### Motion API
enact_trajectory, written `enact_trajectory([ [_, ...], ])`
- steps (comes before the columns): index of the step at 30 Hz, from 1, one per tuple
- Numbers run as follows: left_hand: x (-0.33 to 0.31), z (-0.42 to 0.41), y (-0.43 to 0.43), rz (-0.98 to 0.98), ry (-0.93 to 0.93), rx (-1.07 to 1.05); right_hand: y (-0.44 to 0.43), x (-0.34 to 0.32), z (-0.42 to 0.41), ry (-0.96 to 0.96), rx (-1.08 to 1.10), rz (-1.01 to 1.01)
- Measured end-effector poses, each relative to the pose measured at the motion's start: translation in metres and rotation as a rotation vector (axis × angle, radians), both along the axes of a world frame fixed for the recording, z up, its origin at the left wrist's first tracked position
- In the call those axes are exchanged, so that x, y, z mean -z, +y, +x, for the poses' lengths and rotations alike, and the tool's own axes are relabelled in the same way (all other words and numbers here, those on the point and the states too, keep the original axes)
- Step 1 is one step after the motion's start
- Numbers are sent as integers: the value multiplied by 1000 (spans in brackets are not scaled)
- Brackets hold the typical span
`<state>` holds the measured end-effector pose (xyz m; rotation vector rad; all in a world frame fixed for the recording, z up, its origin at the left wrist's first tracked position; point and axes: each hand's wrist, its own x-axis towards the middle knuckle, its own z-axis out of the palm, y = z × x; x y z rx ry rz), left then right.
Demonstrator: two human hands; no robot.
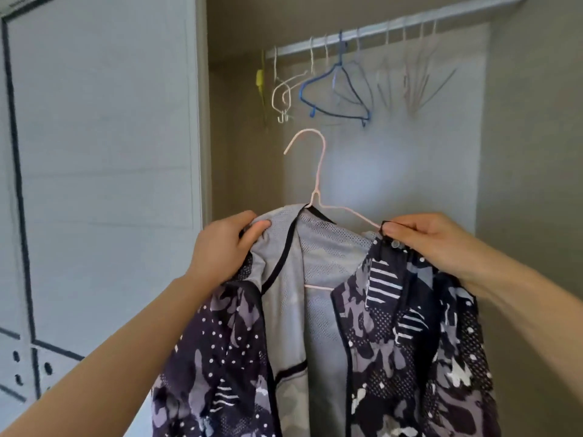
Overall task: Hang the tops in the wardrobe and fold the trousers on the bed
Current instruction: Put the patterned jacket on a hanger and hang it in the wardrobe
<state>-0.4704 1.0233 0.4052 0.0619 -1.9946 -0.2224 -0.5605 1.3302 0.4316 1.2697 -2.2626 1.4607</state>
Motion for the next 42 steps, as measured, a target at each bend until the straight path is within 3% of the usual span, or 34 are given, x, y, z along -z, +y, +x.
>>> enact_trajectory([
  [4,-10,-41,17,135,27,186,35,-23,7,-79,71,70],
  [9,-28,-80,30,199,25,316,76,-49,15,-125,254,271],
  [12,-40,-97,44,207,13,356,87,-57,25,-119,266,292],
  [20,-72,-149,93,400,-62,449,80,-80,38,-291,284,-132],
  [27,-88,-188,134,325,-173,590,95,-104,44,-308,421,-291],
  [35,-95,-200,174,378,-389,885,97,-119,33,-308,513,-435],
  [42,-105,-199,200,378,-379,1125,84,-145,4,-221,614,-543],
])
